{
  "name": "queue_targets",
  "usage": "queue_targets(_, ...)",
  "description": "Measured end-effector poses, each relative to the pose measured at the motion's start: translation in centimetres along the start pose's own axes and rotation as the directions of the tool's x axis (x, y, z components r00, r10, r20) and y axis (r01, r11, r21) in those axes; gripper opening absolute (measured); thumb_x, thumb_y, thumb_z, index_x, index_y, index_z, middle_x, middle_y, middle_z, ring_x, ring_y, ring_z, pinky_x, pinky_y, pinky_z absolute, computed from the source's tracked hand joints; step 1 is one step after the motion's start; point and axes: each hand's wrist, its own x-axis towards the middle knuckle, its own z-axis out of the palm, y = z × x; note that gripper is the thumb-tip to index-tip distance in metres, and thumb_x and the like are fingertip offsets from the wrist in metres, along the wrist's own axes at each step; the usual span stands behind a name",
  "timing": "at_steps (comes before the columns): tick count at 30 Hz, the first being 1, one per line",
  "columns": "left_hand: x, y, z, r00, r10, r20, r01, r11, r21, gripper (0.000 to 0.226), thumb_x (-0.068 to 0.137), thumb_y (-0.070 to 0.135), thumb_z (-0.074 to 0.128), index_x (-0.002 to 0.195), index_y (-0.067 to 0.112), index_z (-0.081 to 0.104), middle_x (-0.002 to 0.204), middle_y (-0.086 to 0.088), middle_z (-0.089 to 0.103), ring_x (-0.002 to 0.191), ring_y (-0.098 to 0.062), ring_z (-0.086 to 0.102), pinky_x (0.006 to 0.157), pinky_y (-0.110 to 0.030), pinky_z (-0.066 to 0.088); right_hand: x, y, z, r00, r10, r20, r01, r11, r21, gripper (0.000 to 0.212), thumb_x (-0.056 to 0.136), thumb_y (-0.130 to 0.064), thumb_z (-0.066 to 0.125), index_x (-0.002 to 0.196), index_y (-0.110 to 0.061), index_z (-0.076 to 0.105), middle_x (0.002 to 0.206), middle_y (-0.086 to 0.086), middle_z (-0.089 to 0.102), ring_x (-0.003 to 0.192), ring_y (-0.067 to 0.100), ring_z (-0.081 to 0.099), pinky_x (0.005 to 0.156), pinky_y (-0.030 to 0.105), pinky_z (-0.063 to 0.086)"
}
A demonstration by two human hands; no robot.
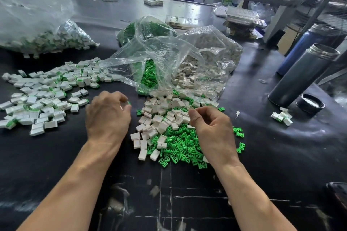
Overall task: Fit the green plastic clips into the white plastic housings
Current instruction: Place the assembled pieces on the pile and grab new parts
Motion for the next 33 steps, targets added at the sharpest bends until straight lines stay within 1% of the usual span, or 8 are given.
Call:
queue_targets(7, 0.4, -0.6, 0.7, 1.0, -0.012, -0.012, 0.013, 0.997, 0.072, 0.031, 0.092, 0.008, 0.068, 0.121, 0.02, 0.072, 0.116, -0.013, 0.061, 0.115, -0.035, 0.053, 0.099, -0.05, 0.038, 0.1, -0.1, -0.4, 1.0, 0.02, 0.01, -0.02, 1.0, -0.023, 0.015, 0.097, -0.037, 0.07, 0.086, -0.028, 0.071, 0.078, -0.02, 0.071, 0.072, -0.002, 0.064, 0.059, 0.008, 0.045)
queue_targets(13, -0.1, 0.7, 1.5, 0.983, 0.066, 0.173, -0.087, 0.99, 0.111, 0.022, 0.1, 0.026, 0.062, 0.12, 0.03, 0.073, 0.116, -0.003, 0.063, 0.117, -0.027, 0.049, 0.101, -0.045, 0.03, 0.6, 0.1, -1.1, 0.999, 0.034, -0.03, -0.036, 0.997, -0.069, 0.018, 0.096, -0.038, 0.071, 0.082, -0.026, 0.072, 0.074, -0.01, 0.072, 0.068, 0.003, 0.063, 0.058, 0.013, 0.045)
queue_targets(19, -0.3, 1.2, 0.7, 0.987, 0.063, 0.15, -0.077, 0.993, 0.088, 0.007, 0.094, 0.028, 0.072, 0.1, 0.03, 0.075, 0.107, -0.001, 0.067, 0.112, -0.027, 0.054, 0.099, -0.045, 0.034, 0.4, -0.1, -0.9, 0.999, 0.03, -0.02, -0.031, 0.998, -0.061, 0.02, 0.096, -0.038, 0.072, 0.079, -0.027, 0.071, 0.072, -0.01, 0.07, 0.063, -0.001, 0.06, 0.056, 0.009, 0.042)
queue_targets(22, -0.6, 1.4, 0.2, 0.991, 0.071, 0.112, -0.064, 0.996, -0.061, 0.005, 0.091, 0.026, 0.075, 0.094, 0.028, 0.072, 0.093, 0.005, 0.072, 0.096, -0.021, 0.065, 0.097, -0.042, 0.046, 0.3, -0.4, -0.9, 1.0, 0.03, -0.008, -0.03, 0.999, -0.026, 0.018, 0.096, -0.037, 0.072, 0.081, -0.027, 0.071, 0.075, -0.009, 0.072, 0.066, 0.0, 0.061, 0.058, 0.009, 0.044)
queue_targets(24, -0.9, 1.7, -0.1, 0.987, 0.091, 0.13, -0.059, 0.971, -0.231, 0.007, 0.092, 0.023, 0.075, 0.095, 0.028, 0.071, 0.086, 0.013, 0.07, 0.08, -0.008, 0.065, 0.079, -0.031, 0.055, 0.1, -0.6, -0.9, 0.999, 0.026, 0.021, -0.027, 0.999, 0.029, 0.014, 0.096, -0.036, 0.072, 0.086, -0.027, 0.072, 0.077, -0.012, 0.072, 0.067, -0.001, 0.062, 0.06, 0.009, 0.046)
queue_targets(27, -1.8, 2.9, 0.0, 0.958, 0.164, 0.236, -0.034, 0.88, -0.473, 0.011, 0.093, 0.019, 0.073, 0.096, 0.029, 0.071, 0.084, 0.016, 0.067, 0.069, 0.004, 0.06, 0.061, -0.011, 0.046, -0.2, -1.0, -0.7, 0.995, 0.012, 0.104, -0.025, 0.991, 0.128, 0.001, 0.096, -0.033, 0.073, 0.096, -0.032, 0.074, 0.088, -0.013, 0.076, 0.079, 0.004, 0.07, 0.066, 0.017, 0.053)
queue_targets(30, -2.8, 4.3, 0.1, 0.927, 0.256, 0.275, -0.045, 0.803, -0.595, 0.013, 0.092, 0.018, 0.075, 0.095, 0.031, 0.073, 0.085, 0.012, 0.071, 0.075, -0.003, 0.064, 0.065, -0.019, 0.052, -0.6, -1.2, -0.2, 0.983, -0.022, 0.182, -0.001, 0.992, 0.123, 0.011, 0.095, -0.032, 0.074, 0.106, -0.036, 0.073, 0.097, -0.014, 0.075, 0.089, 0.011, 0.071, 0.073, 0.037, 0.061)
queue_targets(33, -3.6, 5.2, 0.1, 0.912, 0.283, 0.298, -0.013, 0.745, -0.667, 0.015, 0.09, 0.015, 0.076, 0.096, 0.029, 0.075, 0.09, 0.012, 0.073, 0.084, -0.008, 0.067, 0.077, -0.033, 0.058, -0.7, -1.3, 0.0, 0.971, -0.051, 0.233, 0.023, 0.992, 0.121, 0.018, 0.095, -0.025, 0.074, 0.111, -0.035, 0.073, 0.099, -0.015, 0.076, 0.092, 0.011, 0.071, 0.077, 0.039, 0.061)
